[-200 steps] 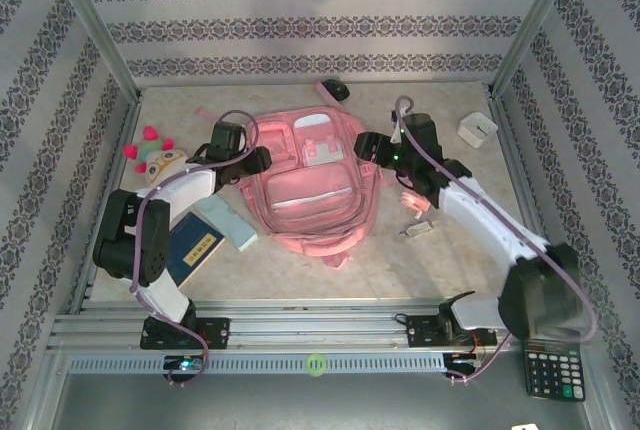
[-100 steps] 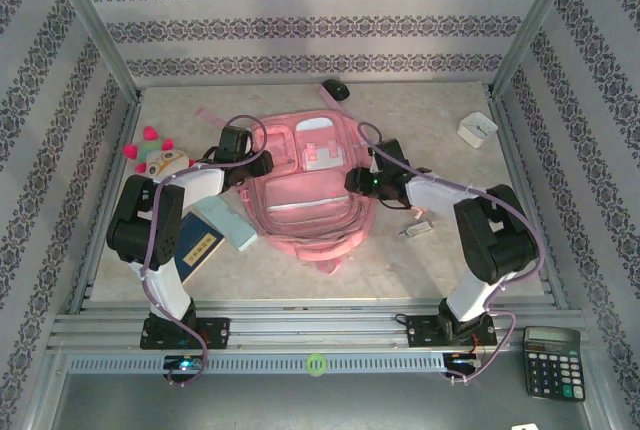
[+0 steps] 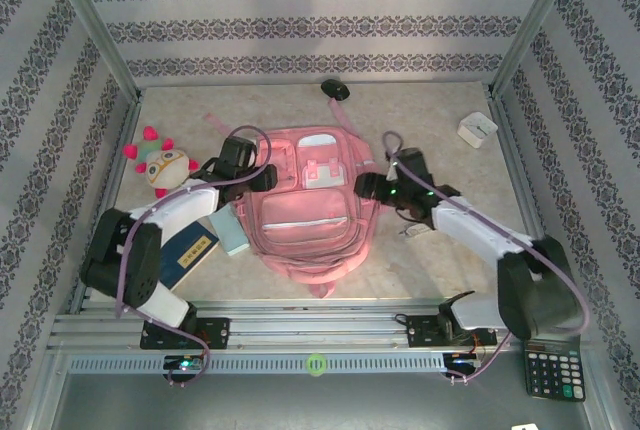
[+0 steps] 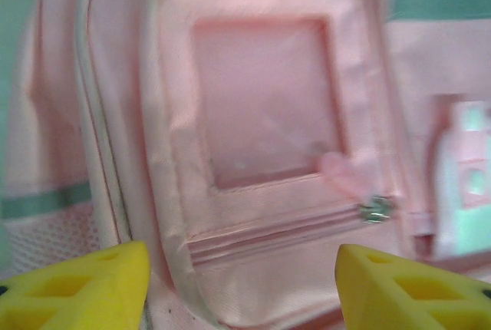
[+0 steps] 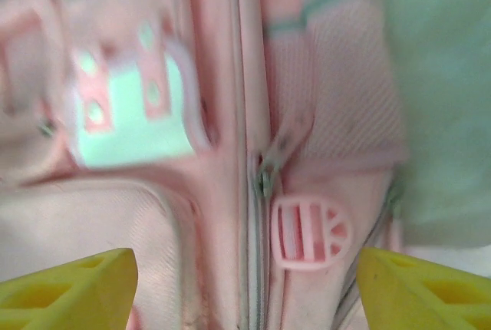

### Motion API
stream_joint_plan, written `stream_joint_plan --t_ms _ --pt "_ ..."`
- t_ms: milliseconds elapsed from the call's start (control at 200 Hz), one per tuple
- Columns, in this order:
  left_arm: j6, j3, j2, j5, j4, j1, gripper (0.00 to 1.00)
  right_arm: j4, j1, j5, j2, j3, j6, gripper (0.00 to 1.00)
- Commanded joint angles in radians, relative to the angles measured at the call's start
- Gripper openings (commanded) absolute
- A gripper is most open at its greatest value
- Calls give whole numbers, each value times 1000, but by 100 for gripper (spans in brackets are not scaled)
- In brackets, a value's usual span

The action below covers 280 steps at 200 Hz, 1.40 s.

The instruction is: Pack books, pencil case, and school supplies into a backpack

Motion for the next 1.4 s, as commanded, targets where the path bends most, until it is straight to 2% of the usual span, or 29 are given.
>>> stream_joint_plan --t_ms 0,145,240,300,410,550,784,829,904,984,1014,1054,1134,1169,1204,1279,1394 --pt "263 60 -138 27 -25 -26 65 -93 -48 -64 -162 64 -99 76" --pt "673 14 -256 365 -60 -88 64 -92 -47 -96 -345 -35 -146 76" --pt "903 -26 -267 417 -125 -195 63 -84 -49 -87 -437 -125 -139 76" --pt "999 -66 -249 414 -129 -258 67 -81 -49 -81 -477 -169 -131 77" --pt "996 -104 -157 301 -34 -352 68 -80 -49 -62 -521 -230 -128 77" --pt "1004 -71 -9 184 29 -441 68 -76 -51 -50 -538 -262 -124 77" --pt "979 -23 100 253 27 -469 73 -53 -51 -61 -532 -282 -117 78" --pt "972 -28 111 205 55 -474 74 -47 -52 -63 -532 -286 -115 78" --pt "961 -30 140 56 108 -490 74 -35 -51 -70 -531 -295 -115 78" --pt "944 -20 157 -7 135 -492 73 -17 -50 -81 -528 -306 -109 78" --pt "933 -24 157 -16 156 -492 70 -12 -51 -83 -525 -308 -109 78" --pt "929 -37 152 -22 191 -492 61 -11 -52 -83 -523 -310 -110 78" --pt "925 -71 128 -14 238 -492 22 -15 -53 -80 -517 -310 -122 79" --pt "922 -76 106 3 228 -492 9 -17 -52 -70 -514 -310 -130 79" --pt "923 -75 77 46 199 -491 0 -14 -53 -64 -511 -310 -141 80" --pt "904 -67 -3 163 142 -474 0 9 -50 -76 -499 -311 -195 78" --pt "866 -63 -119 356 108 -399 0 19 -59 -57 -488 -300 -259 85"
